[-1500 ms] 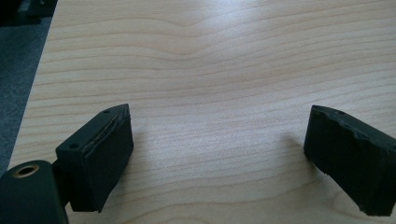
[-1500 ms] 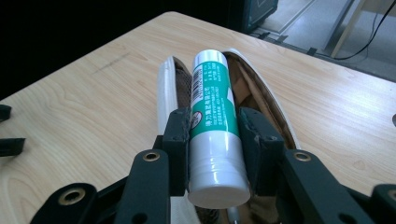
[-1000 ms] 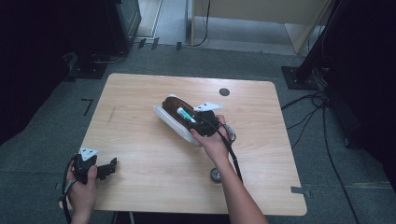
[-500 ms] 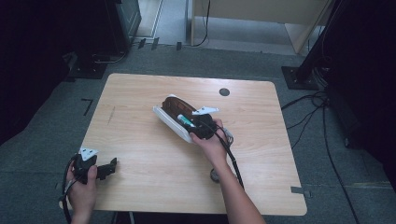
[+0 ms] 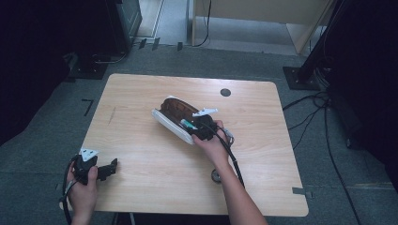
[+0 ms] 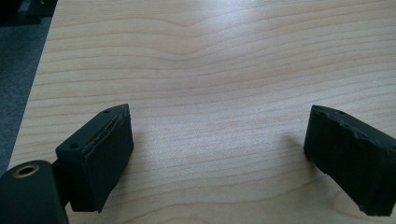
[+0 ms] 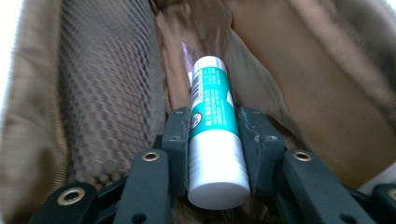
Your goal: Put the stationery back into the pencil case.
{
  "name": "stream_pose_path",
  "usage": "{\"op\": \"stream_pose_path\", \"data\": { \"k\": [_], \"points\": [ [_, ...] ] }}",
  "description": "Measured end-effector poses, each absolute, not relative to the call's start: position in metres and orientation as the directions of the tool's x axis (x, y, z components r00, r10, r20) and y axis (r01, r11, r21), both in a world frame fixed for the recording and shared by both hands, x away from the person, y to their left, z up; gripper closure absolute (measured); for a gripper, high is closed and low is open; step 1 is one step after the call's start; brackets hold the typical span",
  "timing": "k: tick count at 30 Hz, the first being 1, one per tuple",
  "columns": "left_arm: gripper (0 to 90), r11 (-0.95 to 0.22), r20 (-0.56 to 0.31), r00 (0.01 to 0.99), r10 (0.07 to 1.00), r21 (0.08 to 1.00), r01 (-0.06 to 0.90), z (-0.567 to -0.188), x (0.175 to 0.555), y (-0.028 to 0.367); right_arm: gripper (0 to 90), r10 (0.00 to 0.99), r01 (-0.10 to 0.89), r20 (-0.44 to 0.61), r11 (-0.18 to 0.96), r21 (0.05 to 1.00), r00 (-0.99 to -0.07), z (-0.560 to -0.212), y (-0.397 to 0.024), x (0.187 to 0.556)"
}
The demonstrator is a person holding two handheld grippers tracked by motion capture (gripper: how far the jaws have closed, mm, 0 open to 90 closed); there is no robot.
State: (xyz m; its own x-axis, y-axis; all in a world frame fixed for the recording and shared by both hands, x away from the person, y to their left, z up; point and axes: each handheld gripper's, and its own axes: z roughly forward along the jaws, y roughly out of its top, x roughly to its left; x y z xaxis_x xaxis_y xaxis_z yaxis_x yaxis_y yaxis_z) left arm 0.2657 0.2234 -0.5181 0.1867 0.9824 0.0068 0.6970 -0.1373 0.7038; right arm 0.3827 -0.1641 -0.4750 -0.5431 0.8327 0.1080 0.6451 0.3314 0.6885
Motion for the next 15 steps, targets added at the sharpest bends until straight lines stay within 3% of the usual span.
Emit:
{"op": "stream_pose_path", "data": {
  "k": [15],
  "points": [
    [8.4,-0.137,0.007,0.186,0.982,0.704,0.697,-0.5181,0.2657,0.2234,65.0,0.829,0.692,0.135,0.351,0.631,-0.543,-0.4790,-0.1612,0.3883]
  ]
}}
